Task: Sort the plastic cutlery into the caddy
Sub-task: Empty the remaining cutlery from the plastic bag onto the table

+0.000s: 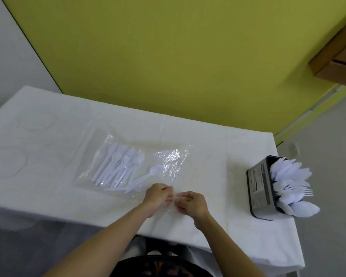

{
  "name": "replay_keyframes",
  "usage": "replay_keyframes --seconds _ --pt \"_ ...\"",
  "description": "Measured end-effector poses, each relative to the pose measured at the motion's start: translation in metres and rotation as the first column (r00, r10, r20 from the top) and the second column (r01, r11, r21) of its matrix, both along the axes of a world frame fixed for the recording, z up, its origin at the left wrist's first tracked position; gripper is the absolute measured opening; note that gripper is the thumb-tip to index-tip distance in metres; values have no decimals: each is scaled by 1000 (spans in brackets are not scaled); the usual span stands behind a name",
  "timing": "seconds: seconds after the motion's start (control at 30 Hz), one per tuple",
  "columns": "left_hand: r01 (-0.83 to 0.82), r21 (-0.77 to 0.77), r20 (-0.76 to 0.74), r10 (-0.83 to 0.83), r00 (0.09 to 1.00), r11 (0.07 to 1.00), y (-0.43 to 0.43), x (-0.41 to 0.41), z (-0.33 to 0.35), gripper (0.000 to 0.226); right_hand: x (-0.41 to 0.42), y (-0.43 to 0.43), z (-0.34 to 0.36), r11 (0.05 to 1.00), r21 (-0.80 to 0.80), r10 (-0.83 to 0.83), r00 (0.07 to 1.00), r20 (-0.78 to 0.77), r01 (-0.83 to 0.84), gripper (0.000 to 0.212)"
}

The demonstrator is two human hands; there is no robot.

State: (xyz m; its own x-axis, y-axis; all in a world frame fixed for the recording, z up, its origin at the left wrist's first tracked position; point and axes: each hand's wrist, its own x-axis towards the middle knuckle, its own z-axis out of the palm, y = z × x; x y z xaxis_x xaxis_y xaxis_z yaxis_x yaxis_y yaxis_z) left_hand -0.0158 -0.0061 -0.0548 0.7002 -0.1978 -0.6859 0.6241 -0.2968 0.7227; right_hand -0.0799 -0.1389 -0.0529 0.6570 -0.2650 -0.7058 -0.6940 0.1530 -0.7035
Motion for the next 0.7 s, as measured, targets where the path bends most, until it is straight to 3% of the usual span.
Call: replay_keyframes --seconds 0.13,0.3,0.37,0.47,0.57,0.7 --pt "-2 -50 -25 1 1000 999 -1 6 18 25 2 -5 17 997 28 72 994 82 -75 18" --pt "-60 -71 12 61 998 996 -5 12 37 4 7 -16 31 994 102 27 992 120 -39 12" --pt "-54 -52 87 59 995 997 -12 10 41 5 8 -15 33 999 22 -30 993 117 28 10" --pt "-116 4 131 114 985 993 -21 4 43 11 10 -10 37 980 -199 39 990 132 -12 7" --pt "-140 5 100 139 985 990 -22 3 43 15 12 -5 39 909 -408 141 984 109 -85 15" --pt "-133 32 151 127 980 991 -28 3 48 15 14 2 41 829 -547 171 984 51 -115 21"
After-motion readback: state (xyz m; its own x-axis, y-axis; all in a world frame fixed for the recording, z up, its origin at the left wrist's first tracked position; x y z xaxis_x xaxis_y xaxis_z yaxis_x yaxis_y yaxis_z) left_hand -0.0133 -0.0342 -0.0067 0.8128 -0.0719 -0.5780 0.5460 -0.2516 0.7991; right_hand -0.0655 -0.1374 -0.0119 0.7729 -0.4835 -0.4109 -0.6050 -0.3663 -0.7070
